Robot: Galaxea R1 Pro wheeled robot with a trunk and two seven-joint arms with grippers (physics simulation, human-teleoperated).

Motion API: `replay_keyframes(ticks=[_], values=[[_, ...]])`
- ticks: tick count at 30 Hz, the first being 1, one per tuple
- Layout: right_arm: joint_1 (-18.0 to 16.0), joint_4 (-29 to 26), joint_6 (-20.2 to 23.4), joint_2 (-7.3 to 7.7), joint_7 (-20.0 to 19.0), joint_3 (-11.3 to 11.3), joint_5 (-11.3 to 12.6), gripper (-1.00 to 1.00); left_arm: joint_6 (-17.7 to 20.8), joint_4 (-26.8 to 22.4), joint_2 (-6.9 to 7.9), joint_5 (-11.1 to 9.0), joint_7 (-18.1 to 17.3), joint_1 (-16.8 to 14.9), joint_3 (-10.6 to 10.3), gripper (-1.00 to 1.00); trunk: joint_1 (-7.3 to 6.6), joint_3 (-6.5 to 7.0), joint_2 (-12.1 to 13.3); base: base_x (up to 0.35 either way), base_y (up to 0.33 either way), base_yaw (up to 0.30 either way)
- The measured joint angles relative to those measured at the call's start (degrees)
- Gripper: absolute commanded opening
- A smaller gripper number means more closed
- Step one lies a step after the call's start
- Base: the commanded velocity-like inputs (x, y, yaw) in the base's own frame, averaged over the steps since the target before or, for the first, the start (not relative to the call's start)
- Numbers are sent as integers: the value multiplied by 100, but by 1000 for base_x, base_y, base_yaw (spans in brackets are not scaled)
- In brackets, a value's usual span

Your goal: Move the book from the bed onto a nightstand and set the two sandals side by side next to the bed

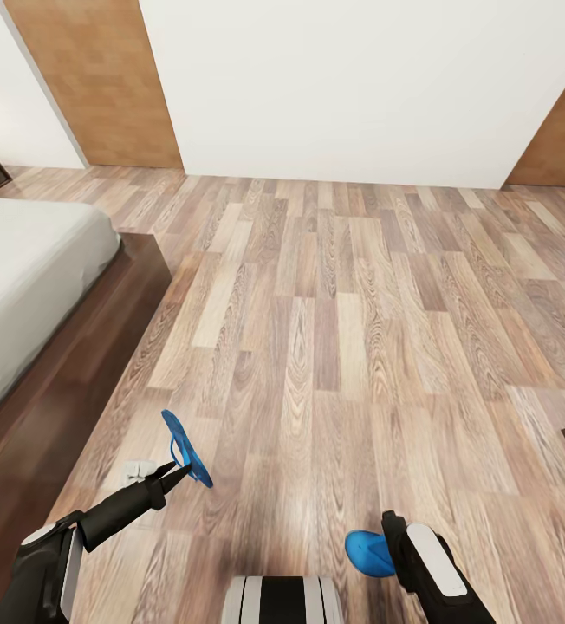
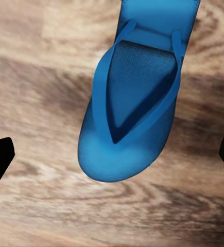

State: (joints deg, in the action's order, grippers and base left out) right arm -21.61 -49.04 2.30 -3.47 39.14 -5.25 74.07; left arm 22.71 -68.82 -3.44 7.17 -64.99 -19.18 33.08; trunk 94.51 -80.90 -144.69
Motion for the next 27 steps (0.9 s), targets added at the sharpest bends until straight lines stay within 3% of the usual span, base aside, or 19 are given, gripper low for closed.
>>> replay_keyframes(ticks=[23,27], values=[[0,0,0,1,0,0,0,100,0,0,0,0,-3,0,9,-100,1,0,0,37,0,0],[0,0,0,1,0,0,0,100,-1,0,0,0,0,0,9,-100,12,-88,-5,0,0,0]])
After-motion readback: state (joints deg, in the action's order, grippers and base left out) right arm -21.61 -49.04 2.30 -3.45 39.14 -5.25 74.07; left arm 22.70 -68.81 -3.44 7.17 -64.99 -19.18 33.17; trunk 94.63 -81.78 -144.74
